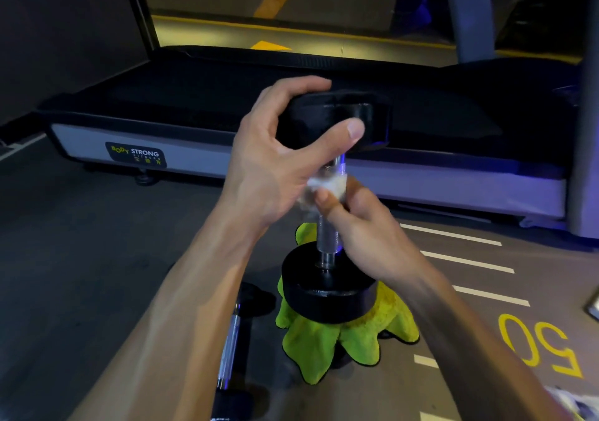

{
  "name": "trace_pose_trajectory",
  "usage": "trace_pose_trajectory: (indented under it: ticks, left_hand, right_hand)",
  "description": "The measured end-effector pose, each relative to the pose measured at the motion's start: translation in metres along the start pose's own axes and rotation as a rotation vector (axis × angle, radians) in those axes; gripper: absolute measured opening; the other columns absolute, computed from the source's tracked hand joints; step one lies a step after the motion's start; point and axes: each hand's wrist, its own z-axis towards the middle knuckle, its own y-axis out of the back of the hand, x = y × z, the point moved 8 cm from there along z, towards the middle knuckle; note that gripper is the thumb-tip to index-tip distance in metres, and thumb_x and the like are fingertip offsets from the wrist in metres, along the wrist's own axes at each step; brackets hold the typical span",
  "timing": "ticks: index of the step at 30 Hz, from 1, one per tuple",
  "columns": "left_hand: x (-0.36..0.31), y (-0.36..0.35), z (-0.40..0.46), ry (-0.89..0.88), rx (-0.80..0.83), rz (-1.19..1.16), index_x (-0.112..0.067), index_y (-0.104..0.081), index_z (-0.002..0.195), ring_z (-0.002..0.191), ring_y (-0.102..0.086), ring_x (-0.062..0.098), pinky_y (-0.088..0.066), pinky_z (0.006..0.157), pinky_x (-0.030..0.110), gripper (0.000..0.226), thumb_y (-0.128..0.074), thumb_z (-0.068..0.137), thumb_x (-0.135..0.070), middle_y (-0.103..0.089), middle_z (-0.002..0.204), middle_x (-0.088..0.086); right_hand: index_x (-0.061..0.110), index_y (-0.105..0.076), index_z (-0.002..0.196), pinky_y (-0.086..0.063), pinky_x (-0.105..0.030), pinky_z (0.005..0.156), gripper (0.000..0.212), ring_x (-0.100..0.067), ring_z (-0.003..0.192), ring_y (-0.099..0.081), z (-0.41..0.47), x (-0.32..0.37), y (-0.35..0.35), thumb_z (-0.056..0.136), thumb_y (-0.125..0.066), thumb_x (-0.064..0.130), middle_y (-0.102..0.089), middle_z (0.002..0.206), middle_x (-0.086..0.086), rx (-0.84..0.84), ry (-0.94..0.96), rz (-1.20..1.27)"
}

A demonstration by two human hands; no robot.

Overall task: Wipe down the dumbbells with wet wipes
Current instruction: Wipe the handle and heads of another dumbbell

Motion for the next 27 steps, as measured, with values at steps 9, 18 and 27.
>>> trace_pose_trajectory:
  ticks: [9, 18, 27]
  left_hand:
    - [-0.006, -0.009, 0.000, -0.013, 0.062, -0.033, -0.020, -0.070, 0.124, 0.109, -0.070, 0.013, -0.057, 0.091, 0.030, 0.049, -0.088, 0.080, -0.031, -0.068, 0.123, 0.011]
    - [-0.005, -0.021, 0.006, -0.025, -0.014, 0.070, -0.026, -0.070, 0.123, 0.111, -0.068, 0.011, -0.058, 0.095, 0.038, 0.053, -0.087, 0.077, -0.045, -0.065, 0.123, -0.002]
    - [0.001, -0.012, 0.007, 0.001, -0.053, 0.082, -0.029, -0.070, 0.121, 0.113, -0.067, 0.010, -0.055, 0.101, 0.037, 0.051, -0.086, 0.077, -0.049, -0.067, 0.122, -0.005]
  right_hand:
    - [0.007, -0.072, 0.101, -0.051, -0.047, 0.087, 0.027, -0.023, 0.078, -0.063, 0.017, -0.001, -0.001, 0.086, -0.069, 0.029, -0.068, 0.092, -0.014, 0.179, -0.028, 0.854]
    - [0.024, -0.051, 0.122, -0.052, -0.030, 0.090, 0.021, -0.009, 0.103, -0.066, 0.002, 0.015, 0.010, 0.102, -0.055, 0.020, -0.070, 0.112, 0.005, -0.269, 0.062, -0.063]
    - [0.028, -0.058, 0.123, -0.046, -0.022, 0.090, 0.033, 0.006, 0.105, -0.061, -0.027, -0.026, 0.005, 0.093, -0.071, 0.029, -0.068, 0.114, 0.020, 0.226, -0.124, -0.339]
